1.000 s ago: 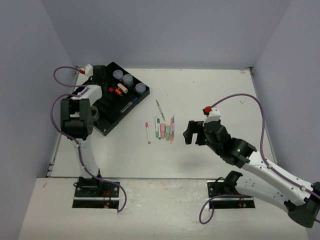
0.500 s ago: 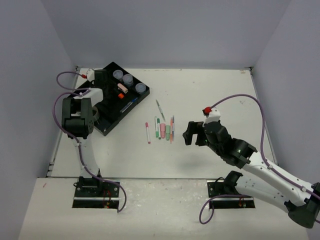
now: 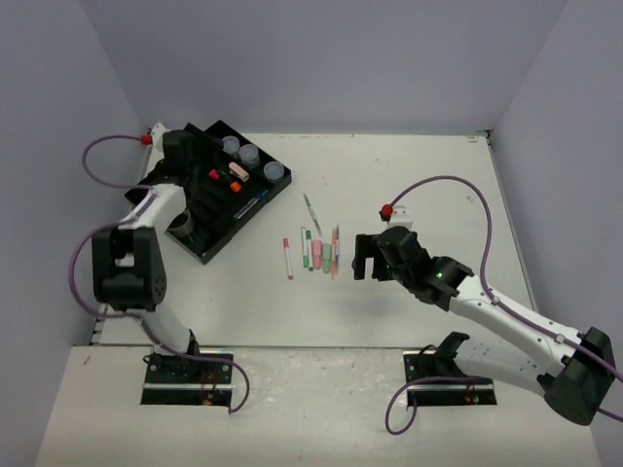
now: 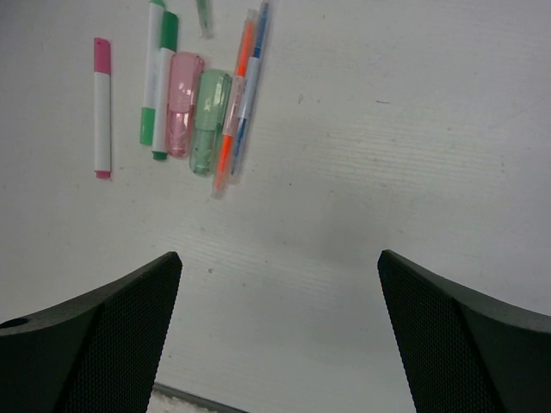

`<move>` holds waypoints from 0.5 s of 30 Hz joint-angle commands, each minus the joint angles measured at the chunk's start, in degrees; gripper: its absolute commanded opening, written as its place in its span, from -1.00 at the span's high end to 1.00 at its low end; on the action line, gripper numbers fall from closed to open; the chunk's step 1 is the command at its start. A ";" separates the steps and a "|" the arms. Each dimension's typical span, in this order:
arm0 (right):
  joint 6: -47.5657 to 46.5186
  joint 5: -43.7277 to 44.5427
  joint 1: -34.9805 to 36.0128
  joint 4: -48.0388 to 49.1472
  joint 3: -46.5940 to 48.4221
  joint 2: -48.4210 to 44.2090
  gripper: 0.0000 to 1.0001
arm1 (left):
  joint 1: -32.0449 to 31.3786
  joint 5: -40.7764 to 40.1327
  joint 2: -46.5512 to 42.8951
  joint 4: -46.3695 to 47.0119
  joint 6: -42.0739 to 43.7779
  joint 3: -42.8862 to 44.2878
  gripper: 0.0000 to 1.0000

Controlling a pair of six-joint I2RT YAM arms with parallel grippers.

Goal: Sort the stationery into containers
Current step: Place the stationery in the storage box, then pick up the pen from the center of the board.

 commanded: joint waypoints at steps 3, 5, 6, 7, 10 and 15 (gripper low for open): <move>3.33 -1.41 -1.06 2.81 8.69 11.99 -0.75 | -4.73 -0.12 -30.46 2.61 5.33 -19.09 -1.00; 3.38 -1.75 -1.55 3.05 10.45 16.33 -0.45 | -5.38 -0.26 -38.53 0.00 7.38 -25.57 -1.00; 3.36 -1.81 -1.79 3.10 11.41 17.82 -0.31 | -5.42 0.02 -42.37 -1.79 8.37 -27.30 -1.00; 3.28 -1.85 -2.08 3.26 12.51 18.98 -0.18 | -5.43 0.60 -44.40 -4.27 9.61 -28.60 -1.00; 3.03 -1.24 -2.64 3.61 15.16 24.26 0.05 | -5.42 3.15 -50.54 -12.98 12.76 -29.50 -1.00; 3.29 -1.72 -3.84 4.28 18.91 31.61 0.12 | -5.56 11.96 -55.65 -20.82 18.98 -27.29 -1.00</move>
